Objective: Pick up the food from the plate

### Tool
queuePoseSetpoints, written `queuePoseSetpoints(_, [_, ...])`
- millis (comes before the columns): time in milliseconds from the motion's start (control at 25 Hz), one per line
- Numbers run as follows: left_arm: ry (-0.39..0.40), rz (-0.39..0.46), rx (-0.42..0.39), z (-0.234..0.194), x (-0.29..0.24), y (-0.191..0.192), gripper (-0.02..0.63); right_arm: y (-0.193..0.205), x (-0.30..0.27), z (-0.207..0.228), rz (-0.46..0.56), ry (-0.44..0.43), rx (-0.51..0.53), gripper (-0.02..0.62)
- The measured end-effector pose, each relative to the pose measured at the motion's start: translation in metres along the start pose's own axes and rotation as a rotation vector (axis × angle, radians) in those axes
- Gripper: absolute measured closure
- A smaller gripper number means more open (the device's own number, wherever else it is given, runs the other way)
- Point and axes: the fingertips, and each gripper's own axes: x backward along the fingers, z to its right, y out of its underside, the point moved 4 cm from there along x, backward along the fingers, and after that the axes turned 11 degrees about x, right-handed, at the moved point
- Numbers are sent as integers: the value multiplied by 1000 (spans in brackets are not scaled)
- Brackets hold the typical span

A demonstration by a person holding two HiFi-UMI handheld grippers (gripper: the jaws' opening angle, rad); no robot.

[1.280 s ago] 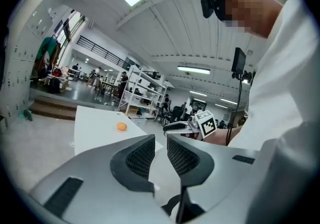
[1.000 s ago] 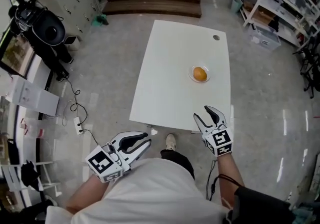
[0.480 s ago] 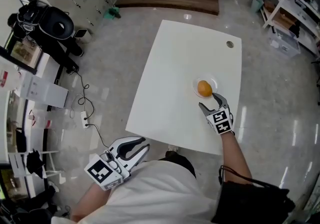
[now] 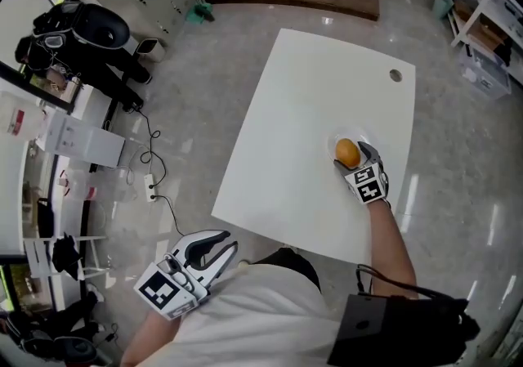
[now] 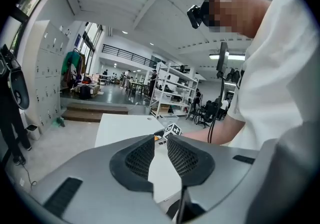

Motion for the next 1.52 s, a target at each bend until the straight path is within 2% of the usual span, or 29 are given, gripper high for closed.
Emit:
queuePoseSetpoints(200, [-25,6,12,-3,-3,-1,531,10,-18,4,-33,-22,16,229])
queuePoseSetpoints(320, [-27,12,12,-8,4,-3,531,9,-21,2,-52,-18,-10,236])
queuePoseSetpoints(560, [-35,38,5,-4,18,4,531,0,-5,4,-19,19,-51,239])
queuePoseSetpoints(800, [-12,57,0,-3,36,17,531,-18,21,-15,15,36,-61,240])
queuePoseSetpoints(1120, [64,79,-25,5,79,30,531,-69,86,-74,83,34,-67,241])
queuePoseSetpoints(1520, [136,125,-40,10,164,67,531,-144,176,-187,169,40,-23,241])
